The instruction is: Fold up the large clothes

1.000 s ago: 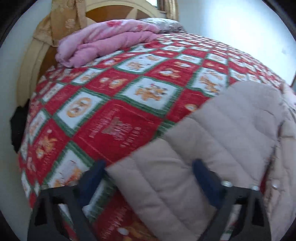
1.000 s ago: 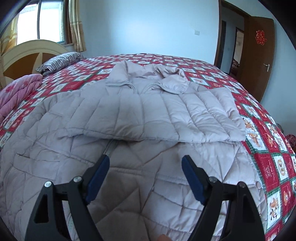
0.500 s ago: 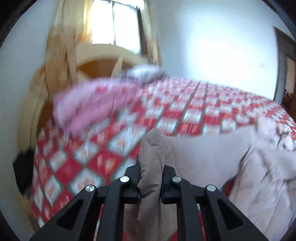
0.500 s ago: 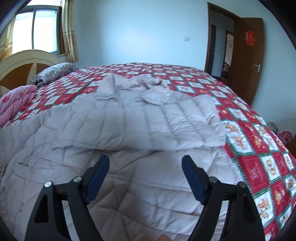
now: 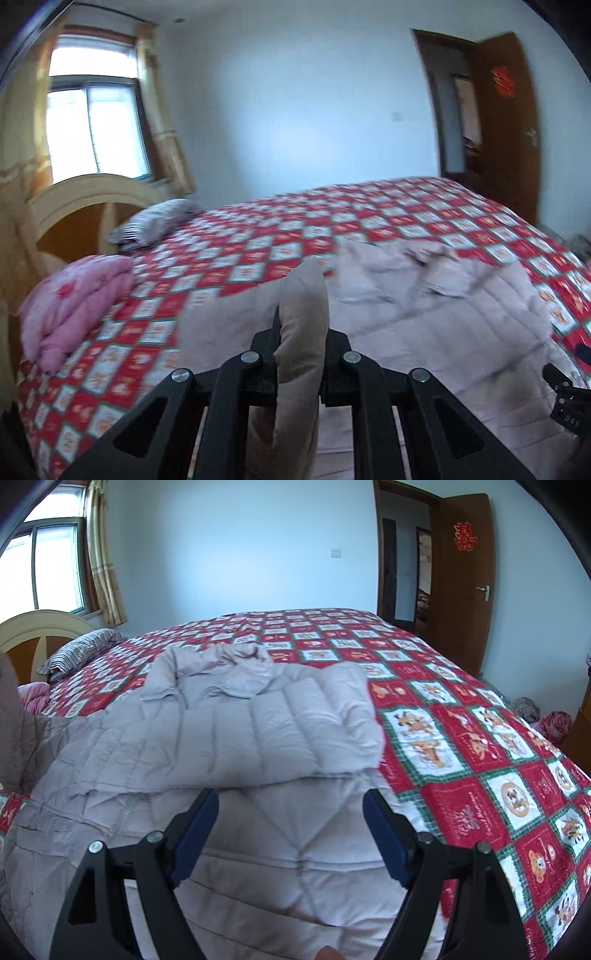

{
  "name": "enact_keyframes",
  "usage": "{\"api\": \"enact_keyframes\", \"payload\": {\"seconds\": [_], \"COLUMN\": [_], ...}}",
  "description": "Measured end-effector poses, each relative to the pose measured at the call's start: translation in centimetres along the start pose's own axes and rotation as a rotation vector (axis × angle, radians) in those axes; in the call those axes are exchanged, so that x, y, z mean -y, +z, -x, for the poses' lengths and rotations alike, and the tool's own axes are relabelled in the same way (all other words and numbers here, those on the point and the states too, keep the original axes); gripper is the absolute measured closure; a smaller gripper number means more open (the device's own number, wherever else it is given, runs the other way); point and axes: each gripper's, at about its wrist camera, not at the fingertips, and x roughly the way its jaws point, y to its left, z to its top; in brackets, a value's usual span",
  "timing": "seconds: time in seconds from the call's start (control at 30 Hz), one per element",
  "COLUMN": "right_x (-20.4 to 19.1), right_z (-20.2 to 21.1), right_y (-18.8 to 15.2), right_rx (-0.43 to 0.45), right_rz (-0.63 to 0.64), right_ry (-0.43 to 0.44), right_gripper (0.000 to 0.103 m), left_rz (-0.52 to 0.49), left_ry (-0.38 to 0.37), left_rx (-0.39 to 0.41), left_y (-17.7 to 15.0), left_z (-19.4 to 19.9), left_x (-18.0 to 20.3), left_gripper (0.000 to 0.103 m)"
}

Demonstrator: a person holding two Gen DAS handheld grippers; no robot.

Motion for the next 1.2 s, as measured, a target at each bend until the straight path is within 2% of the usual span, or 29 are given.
{"api": "enact_keyframes", "payload": {"seconds": [0.13, 0.17, 0.23, 0.27, 0.3, 0.37, 0.47, 0.53, 0.73, 0.9, 0.97, 1.0, 1.07, 1.1, 1.13, 1.17, 1.2], "right_x": [1.8, 2.1, 2.6, 2.8, 2.9, 3.1, 3.0, 2.6, -1.5, -6.7, -8.5, -9.6, -11.2, -12.0, -12.8, -13.2, -13.2], "right_z": [-0.4, -0.5, -0.8, -0.8, -0.9, -1.1, -0.9, -0.6, 0.4, -1.5, -3.1, -4.1, -5.6, -6.2, -6.7, -6.7, -6.6], "right_y": [-0.2, -0.3, -0.4, -0.5, -0.5, -0.5, -0.1, 0.4, 2.5, 3.1, 3.1, 2.8, 2.2, 1.8, 1.4, 1.1, 1.1], "right_rx": [-0.016, -0.021, -0.036, -0.042, -0.048, -0.058, -0.064, -0.064, -0.049, -0.111, -0.144, -0.177, -0.236, -0.260, -0.277, -0.279, -0.276], "right_rz": [-0.026, -0.031, -0.043, -0.046, -0.049, -0.054, -0.058, -0.064, -0.050, -0.026, -0.020, -0.016, -0.006, 0.015, 0.044, 0.056, 0.057], "right_ry": [-0.006, -0.006, -0.004, -0.003, -0.003, 0.004, 0.016, 0.034, 0.167, 0.301, 0.319, 0.332, 0.360, 0.367, 0.353, 0.344, 0.343], "right_gripper": [0.021, 0.021, 0.021, 0.020, 0.020, 0.013, 0.012, 0.012, 0.012, 0.012, 0.012, 0.014, 0.036, 0.041, 0.055, 0.076, 0.083], "left_rz": [-0.060, -0.067, -0.081, -0.083, -0.083, -0.077, -0.063, -0.052, 0.083, 0.143, 0.177, 0.204, 0.235, 0.240, 0.238, 0.233, 0.225], "left_ry": [-0.037, -0.053, -0.050, -0.038, -0.026, -0.007, 0.008, 0.043, 0.177, 0.386, 0.426, 0.433, 0.451, 0.454, 0.454, 0.458, 0.462], "left_rx": [-0.028, -0.041, -0.065, -0.064, -0.049, 0.006, 0.033, 0.039, -0.013, -0.187, -0.267, -0.316, -0.371, -0.382, -0.390, -0.391, -0.387], "left_y": [-0.6, -0.8, -1.0, -0.9, -1.1, -1.1, -1.2, -1.4, -3.3, -7.4, -9.6, -10.8, -12.6, -13.1, -13.6, -13.7, -13.8], "left_z": [-1.5, -1.7, -2.3, -2.4, -2.2, -1.4, -1.1, -1.2, -2.1, -6.6, -8.3, -9.4, -10.7, -11.0, -11.4, -11.4, -11.4], "left_x": [5.7, 6.7, 8.2, 8.6, 8.7, 8.3, 6.4, 4.4, -4.7, -11.2, -13.1, -14.1, -14.9, -15.0, -15.0, -14.8, -14.7], "left_gripper": [0.088, 0.083, 0.062, 0.040, 0.025, 0.019, 0.016, 0.016, 0.015, 0.015, 0.015, 0.015, 0.015, 0.015, 0.015, 0.015, 0.015]}}
